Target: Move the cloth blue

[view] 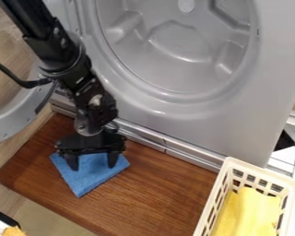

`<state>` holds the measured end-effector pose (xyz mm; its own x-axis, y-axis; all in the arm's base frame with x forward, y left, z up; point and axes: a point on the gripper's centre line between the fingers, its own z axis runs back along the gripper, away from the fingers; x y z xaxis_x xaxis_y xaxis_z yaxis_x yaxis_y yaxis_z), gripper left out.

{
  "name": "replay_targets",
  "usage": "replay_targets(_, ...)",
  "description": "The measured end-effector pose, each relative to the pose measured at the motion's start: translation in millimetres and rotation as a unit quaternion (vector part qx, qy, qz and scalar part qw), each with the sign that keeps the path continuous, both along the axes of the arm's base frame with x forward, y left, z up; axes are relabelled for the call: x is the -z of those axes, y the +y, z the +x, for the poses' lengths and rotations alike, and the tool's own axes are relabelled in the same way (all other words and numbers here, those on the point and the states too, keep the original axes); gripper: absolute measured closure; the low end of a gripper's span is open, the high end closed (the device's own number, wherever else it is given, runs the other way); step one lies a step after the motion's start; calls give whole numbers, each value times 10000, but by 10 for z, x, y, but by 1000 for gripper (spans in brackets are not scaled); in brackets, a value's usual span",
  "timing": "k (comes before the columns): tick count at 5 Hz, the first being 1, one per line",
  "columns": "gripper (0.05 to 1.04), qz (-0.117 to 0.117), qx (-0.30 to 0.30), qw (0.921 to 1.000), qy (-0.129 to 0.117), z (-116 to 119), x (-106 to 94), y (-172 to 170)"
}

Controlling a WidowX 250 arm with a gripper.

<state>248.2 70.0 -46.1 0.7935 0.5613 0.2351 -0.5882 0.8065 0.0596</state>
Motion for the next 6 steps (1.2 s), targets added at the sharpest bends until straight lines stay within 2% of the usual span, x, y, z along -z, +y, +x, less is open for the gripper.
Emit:
replay_targets(1, 83, -9, -204, 9998, 76, 24, 198, 157)
replay_targets(2, 120, 52, -255, 9996, 59, 82, 294, 230)
replay_targets(3, 381, 153, -198, 9997, 63, 112, 300, 208)
replay_targets(4, 673, 114, -139, 9998, 65, 140, 299, 133)
replay_targets(5, 894, 63, 118, 9997, 205, 82, 308, 9)
replay_targets(6, 1009, 7, 272, 9995, 180, 28, 283, -74)
